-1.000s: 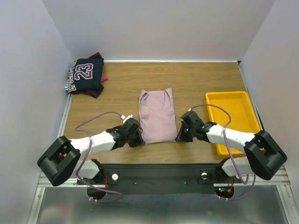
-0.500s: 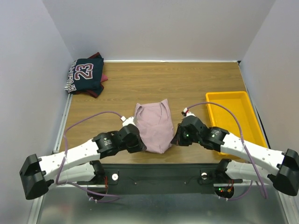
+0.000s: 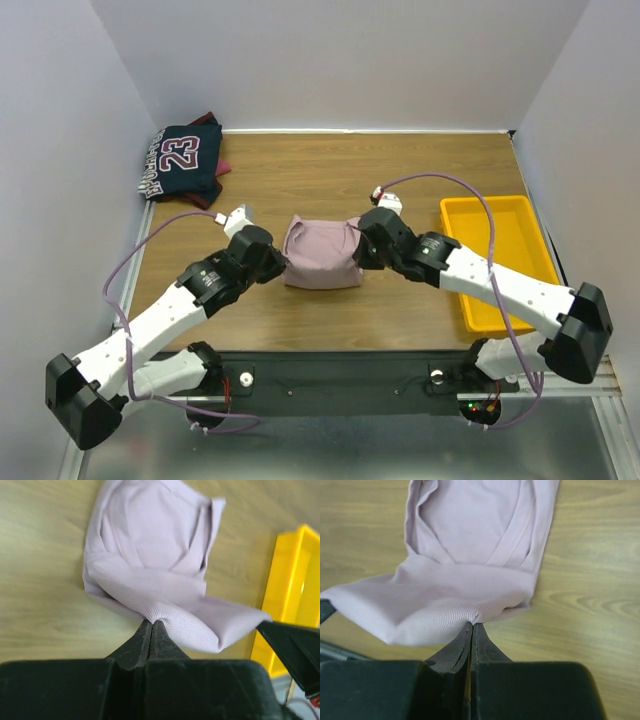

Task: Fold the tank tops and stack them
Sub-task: Fold the tank top

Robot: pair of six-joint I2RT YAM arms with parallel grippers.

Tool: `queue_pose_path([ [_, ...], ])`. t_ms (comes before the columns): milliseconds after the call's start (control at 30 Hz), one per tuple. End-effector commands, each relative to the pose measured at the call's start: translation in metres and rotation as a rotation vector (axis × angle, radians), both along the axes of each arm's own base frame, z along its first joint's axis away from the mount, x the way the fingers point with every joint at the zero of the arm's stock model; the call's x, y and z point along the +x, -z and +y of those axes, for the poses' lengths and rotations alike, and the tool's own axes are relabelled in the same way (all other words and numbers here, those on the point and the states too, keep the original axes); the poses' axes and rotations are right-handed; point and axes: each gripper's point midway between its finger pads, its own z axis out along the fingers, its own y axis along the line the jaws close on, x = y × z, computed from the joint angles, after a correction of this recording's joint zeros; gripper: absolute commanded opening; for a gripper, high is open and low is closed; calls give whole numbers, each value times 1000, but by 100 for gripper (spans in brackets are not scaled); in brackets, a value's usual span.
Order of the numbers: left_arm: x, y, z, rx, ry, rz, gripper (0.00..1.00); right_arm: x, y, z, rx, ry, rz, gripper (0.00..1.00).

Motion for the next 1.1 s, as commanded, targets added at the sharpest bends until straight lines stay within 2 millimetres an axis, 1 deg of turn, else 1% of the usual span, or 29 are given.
queue_pose_path([
  [0,41,-30,7,-2,-39,-121,0,41,-23,-1,-33,60,-104,3],
  [33,47,-34,7,3,-37,-130,0,50,-22,-2,-37,59,-98,3],
  [100,62,-30,4,10,-38,-126,0,66,-19,2,-39,61,-93,2],
  [133,71,-34,5,6,-48,-132,0,75,-17,0,-33,67,-84,3],
  [167,81,-30,5,12,-56,-127,0,81,-14,-2,-34,63,-76,2],
  [200,89,-30,8,16,-62,-131,0,92,-7,-3,-24,71,-59,2],
  [233,98,-36,10,9,-77,-144,0,98,-3,-5,-25,74,-56,2],
  [300,117,-38,9,-7,-89,-166,0,113,4,-6,-6,71,-40,2],
  [333,129,-44,16,-11,-116,-181,0,126,12,-9,-7,79,-20,1],
  [367,138,-45,19,-11,-134,-188,0,135,15,-11,-4,86,-19,1],
  [400,152,-39,19,-10,-150,-187,0,148,17,-18,3,107,-20,1],
  [433,166,-43,25,-18,-177,-203,0,160,26,-12,7,93,1,1],
  [467,176,-40,29,-19,-198,-201,0,169,29,-12,12,91,5,1],
  [500,190,-23,27,-16,-201,-170,0,179,32,-10,16,92,4,1],
  [533,200,-21,28,-17,-204,-166,0,189,36,-12,24,95,13,2],
  [567,219,-2,32,1,-223,-147,0,205,47,-7,20,91,23,2],
  [600,228,7,35,13,-238,-132,0,213,51,-8,19,94,27,3],
  [633,242,3,31,4,-216,-145,0,222,57,-12,22,103,37,4],
  [667,252,9,29,9,-203,-140,0,235,70,-9,20,104,52,6],
  [700,269,26,29,27,-201,-112,0,243,75,-13,32,110,62,10],
  [733,270,44,30,38,-194,-77,0,250,81,-14,36,116,69,14],
  [767,283,38,28,23,-194,-97,0,256,84,-14,37,120,68,18],
  [800,295,41,24,-3,-175,-113,7,267,88,-14,39,130,65,26],
  [833,301,39,23,-13,-168,-128,12,270,88,-14,43,134,64,31],
  [867,307,36,23,-16,-172,-143,18,273,87,-16,46,139,61,37],
  [900,309,31,16,-35,-139,-156,23,275,79,-15,52,142,44,48],
  [933,314,19,15,-43,-129,-185,31,276,75,-17,49,150,33,52],
  [1000,317,4,15,-44,-127,-217,39,279,58,-20,47,159,-3,61],
  [1067,316,-16,20,-36,-135,-251,48,278,46,-24,40,163,-28,63],
])
